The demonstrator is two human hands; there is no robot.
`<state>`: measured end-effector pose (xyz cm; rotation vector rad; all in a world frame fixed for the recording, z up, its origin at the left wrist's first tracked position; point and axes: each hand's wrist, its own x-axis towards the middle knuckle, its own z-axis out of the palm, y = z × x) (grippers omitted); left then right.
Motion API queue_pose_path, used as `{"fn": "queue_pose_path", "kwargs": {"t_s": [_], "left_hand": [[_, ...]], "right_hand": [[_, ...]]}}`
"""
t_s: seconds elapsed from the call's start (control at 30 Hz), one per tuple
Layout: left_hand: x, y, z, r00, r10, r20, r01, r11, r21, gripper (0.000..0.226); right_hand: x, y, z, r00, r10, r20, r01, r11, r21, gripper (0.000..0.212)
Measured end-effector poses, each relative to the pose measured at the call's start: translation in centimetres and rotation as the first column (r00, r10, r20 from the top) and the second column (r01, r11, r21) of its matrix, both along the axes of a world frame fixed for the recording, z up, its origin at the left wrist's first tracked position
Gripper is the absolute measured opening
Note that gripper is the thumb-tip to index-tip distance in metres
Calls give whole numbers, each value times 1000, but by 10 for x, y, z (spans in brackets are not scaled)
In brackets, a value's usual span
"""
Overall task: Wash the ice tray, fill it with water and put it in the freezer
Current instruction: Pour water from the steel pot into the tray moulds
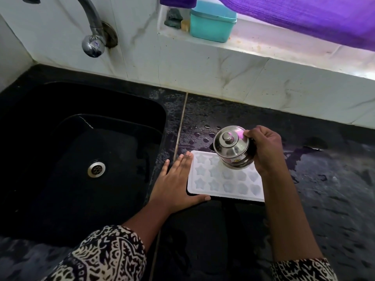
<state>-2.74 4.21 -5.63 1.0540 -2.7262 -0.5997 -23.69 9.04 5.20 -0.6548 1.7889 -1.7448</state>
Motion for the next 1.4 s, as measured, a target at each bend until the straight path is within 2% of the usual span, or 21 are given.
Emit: {"fn": "queue_pose_path", "kwargs": {"t_s": [0.83,1.4], "left_hand": [[0,0,0,1000,-2,13,2,1000,-4,123],[0,0,0,1000,-1,22,1,1000,-3,124]], "right_hand": [[3,-8,9,989,29,-146,-14,995,99,33],[-2,-4,11,989,9,-151,12,991,135,22]]}}
